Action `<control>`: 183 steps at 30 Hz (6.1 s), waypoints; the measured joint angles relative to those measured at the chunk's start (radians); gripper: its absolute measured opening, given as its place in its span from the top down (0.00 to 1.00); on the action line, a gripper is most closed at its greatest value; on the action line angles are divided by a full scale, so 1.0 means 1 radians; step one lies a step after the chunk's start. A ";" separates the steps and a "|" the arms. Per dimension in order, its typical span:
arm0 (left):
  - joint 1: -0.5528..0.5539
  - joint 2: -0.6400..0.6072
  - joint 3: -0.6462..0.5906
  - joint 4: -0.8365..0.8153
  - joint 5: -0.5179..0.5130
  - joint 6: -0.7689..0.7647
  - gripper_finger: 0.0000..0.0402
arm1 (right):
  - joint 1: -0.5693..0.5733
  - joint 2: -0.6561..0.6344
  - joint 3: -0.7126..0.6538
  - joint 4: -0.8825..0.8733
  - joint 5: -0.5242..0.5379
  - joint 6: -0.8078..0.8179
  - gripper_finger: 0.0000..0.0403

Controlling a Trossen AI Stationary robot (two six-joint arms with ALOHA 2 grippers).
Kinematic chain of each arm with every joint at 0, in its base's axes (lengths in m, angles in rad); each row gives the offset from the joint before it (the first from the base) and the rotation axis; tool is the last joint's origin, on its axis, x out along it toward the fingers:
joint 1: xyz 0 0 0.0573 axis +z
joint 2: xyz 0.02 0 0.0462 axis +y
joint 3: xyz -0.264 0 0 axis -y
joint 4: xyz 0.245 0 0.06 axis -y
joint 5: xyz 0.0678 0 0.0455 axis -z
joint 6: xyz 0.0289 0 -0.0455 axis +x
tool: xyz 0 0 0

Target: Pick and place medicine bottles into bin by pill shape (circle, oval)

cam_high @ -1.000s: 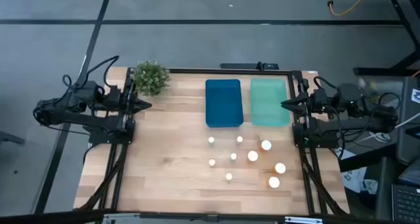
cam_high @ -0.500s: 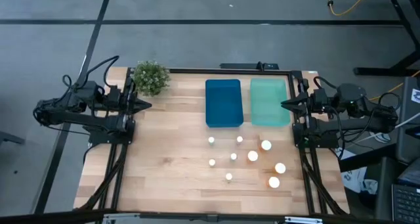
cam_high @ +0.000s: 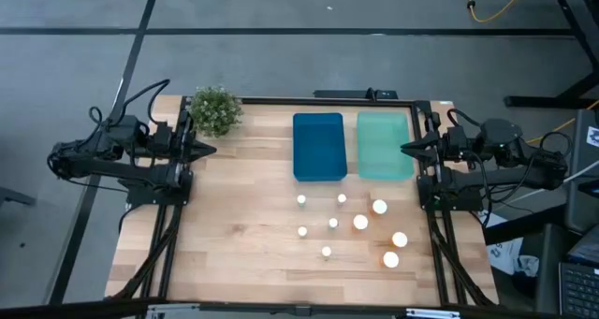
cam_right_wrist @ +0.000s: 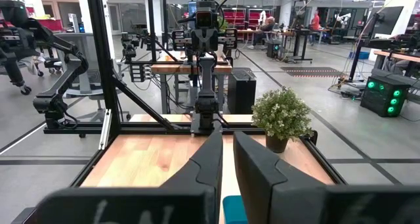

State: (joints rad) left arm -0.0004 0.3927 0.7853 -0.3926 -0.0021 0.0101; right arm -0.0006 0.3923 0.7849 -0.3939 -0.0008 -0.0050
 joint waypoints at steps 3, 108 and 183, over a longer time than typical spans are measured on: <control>0.000 0.000 0.000 0.000 0.000 0.000 1.00 | 0.000 0.000 0.000 0.000 0.000 0.000 0.89; 0.000 0.000 0.000 0.000 0.000 0.000 1.00 | 0.062 0.645 -0.007 -0.058 0.130 0.474 0.89; -0.099 1.246 0.433 -0.221 -0.085 -0.109 0.97 | 0.131 0.618 0.143 -0.284 0.231 0.157 0.89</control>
State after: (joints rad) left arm -0.0990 1.6386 1.2186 -0.6133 -0.0872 -0.0991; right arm 0.1303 1.0101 0.9281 -0.6777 0.2302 0.1516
